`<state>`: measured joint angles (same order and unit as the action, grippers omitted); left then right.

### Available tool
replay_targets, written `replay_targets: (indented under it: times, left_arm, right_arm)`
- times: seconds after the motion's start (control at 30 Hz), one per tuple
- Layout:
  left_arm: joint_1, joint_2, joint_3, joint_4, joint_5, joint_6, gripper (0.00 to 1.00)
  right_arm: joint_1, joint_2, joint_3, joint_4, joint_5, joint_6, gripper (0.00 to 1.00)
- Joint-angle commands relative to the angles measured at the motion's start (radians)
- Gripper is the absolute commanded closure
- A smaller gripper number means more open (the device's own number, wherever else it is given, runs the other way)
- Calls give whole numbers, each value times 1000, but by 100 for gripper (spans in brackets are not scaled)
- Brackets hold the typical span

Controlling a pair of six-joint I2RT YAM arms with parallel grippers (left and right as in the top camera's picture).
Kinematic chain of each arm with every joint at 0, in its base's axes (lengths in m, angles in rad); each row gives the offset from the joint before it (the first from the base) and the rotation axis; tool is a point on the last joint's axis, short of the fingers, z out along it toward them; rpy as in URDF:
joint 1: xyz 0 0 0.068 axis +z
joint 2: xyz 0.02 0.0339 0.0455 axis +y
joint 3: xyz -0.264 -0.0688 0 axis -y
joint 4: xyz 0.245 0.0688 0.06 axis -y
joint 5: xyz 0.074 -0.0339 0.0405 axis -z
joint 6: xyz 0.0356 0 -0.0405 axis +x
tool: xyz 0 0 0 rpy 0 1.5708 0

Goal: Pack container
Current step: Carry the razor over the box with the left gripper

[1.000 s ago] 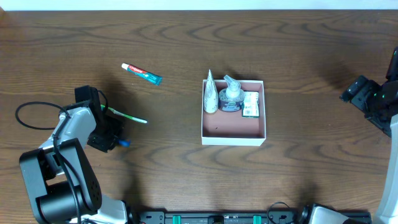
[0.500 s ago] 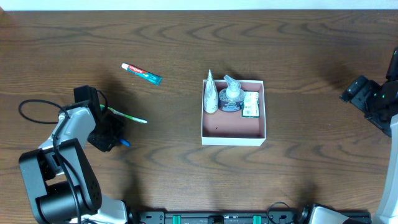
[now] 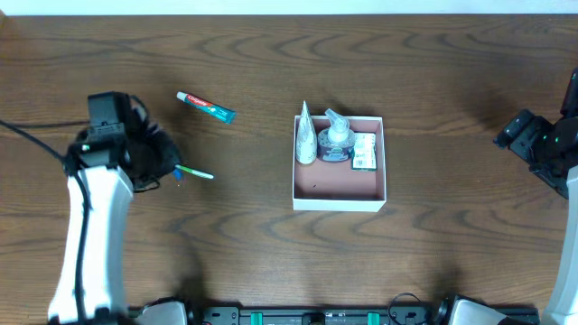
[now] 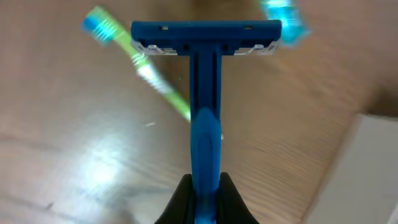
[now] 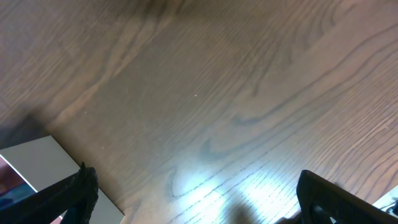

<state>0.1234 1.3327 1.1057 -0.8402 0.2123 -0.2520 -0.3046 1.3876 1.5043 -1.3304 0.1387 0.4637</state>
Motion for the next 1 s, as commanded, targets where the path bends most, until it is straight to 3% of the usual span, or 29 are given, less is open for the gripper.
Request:
replay_targets:
  times: [0.0, 0.43, 0.97]
  left_arm:
    - [-95, -63, 11, 6, 13, 122, 94]
    - [-554, -125, 11, 45, 12, 616, 94]
    - [-837, -124, 11, 112, 12, 954, 94]
  right_arm:
    - [-6, 0, 12, -1, 3, 11, 1]
    - [-6, 0, 13, -1, 3, 11, 1]
    - [-6, 0, 12, -1, 3, 11, 1]
